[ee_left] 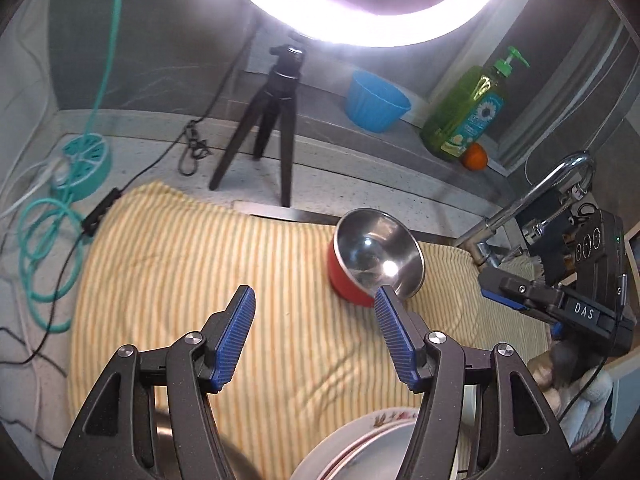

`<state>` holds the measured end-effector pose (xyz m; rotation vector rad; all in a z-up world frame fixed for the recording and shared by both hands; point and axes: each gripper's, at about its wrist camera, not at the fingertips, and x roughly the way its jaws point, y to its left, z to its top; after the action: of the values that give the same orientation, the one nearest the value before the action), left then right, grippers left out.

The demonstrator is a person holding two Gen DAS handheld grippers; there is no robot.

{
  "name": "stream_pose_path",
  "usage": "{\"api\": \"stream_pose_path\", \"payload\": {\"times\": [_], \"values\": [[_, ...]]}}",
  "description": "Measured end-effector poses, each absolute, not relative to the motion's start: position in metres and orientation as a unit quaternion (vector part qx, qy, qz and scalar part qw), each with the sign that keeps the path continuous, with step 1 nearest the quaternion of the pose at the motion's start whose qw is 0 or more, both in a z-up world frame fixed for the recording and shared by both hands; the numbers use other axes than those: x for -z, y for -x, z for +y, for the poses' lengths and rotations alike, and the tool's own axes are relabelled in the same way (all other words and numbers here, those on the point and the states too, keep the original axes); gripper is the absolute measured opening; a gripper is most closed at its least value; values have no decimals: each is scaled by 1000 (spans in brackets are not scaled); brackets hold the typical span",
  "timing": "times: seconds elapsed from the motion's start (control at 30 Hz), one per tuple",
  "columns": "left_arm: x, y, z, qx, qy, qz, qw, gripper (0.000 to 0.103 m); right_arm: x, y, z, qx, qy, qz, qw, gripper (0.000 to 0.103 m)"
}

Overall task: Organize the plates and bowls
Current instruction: 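Reach the right gripper to the red steel bowl rim and close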

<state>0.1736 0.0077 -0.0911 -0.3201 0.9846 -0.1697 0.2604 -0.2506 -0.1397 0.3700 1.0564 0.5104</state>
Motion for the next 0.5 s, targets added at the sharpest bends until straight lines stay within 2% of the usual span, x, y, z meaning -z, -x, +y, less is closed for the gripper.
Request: {"api": "stream_pose_path", "payload": {"times": [0.2, 0.27, 0.4, 0.5], "values": [[116, -210, -3, 94, 189, 503, 838, 59, 156, -282, -253, -235, -198, 513, 801, 71], [124, -219, -5, 96, 198, 512, 830, 55, 161, -289, -252, -233, -205, 519, 797, 69], [136, -235, -9, 100, 202, 524, 821, 46, 172, -301, -247, -234, -210, 533, 786, 54], [144, -244, -10, 101, 206, 533, 814, 38, 178, -307, -242, -231, -204, 540, 783, 50]]}}
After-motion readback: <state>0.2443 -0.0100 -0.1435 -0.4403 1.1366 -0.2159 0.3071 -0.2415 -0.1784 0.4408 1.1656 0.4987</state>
